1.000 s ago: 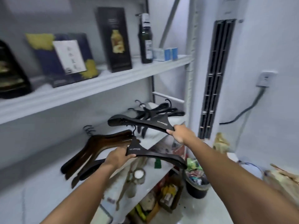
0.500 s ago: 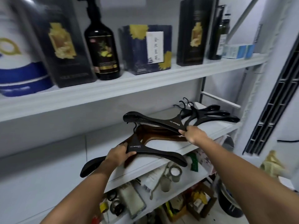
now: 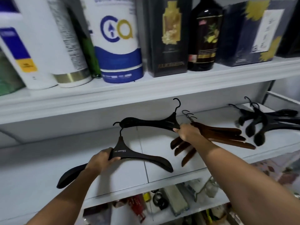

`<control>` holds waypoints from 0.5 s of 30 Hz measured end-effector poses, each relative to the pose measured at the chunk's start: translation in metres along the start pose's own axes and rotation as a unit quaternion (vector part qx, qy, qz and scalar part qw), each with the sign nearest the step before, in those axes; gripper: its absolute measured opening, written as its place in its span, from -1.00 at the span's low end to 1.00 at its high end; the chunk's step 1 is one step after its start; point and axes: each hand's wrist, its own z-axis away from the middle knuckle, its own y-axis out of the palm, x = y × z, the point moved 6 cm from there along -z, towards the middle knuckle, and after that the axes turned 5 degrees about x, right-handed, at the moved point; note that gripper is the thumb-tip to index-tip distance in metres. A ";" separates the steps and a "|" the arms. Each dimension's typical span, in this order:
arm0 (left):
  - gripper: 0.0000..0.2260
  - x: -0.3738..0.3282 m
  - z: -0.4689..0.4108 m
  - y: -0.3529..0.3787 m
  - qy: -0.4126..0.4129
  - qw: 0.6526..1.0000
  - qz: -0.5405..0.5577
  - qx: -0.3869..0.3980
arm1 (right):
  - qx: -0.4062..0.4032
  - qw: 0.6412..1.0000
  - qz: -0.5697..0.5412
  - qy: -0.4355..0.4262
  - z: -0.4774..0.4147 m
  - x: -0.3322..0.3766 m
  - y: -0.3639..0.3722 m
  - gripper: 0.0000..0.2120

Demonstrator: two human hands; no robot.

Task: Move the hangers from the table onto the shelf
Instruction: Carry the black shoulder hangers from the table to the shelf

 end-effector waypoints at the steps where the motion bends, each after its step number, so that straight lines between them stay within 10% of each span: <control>1: -0.68 0.018 0.005 -0.002 -0.010 1.000 0.000 -0.001 | 0.005 1.000 0.010 -0.007 -0.004 0.013 0.007 -0.54; 15: -0.69 0.144 0.079 -0.036 -0.160 0.984 0.014 -0.072 | 0.066 0.994 0.074 -0.041 -0.065 0.085 0.079 -0.66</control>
